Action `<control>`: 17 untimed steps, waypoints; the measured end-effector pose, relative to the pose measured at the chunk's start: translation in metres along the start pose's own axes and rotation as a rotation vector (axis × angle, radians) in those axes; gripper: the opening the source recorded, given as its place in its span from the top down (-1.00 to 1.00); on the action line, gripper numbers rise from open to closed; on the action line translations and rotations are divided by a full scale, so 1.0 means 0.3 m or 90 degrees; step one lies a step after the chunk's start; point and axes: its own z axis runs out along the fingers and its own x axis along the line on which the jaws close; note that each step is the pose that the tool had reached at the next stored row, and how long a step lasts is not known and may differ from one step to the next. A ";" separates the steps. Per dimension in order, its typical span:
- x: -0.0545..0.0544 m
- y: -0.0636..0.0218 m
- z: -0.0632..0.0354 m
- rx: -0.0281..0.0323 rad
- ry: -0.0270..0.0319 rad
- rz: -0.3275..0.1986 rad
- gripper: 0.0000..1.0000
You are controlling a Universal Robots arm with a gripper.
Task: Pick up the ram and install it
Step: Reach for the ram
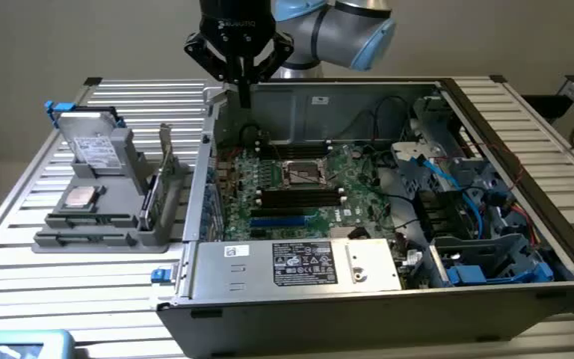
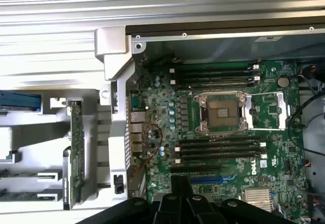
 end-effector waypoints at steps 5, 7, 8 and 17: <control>0.000 0.000 0.000 0.0000 0.0000 0.000 0.79; 0.000 0.000 0.000 0.0000 0.0000 0.000 0.79; 0.000 0.000 0.000 0.0000 0.0000 0.000 0.79; 0.020 -0.012 0.013 0.0000 -0.0005 0.003 0.79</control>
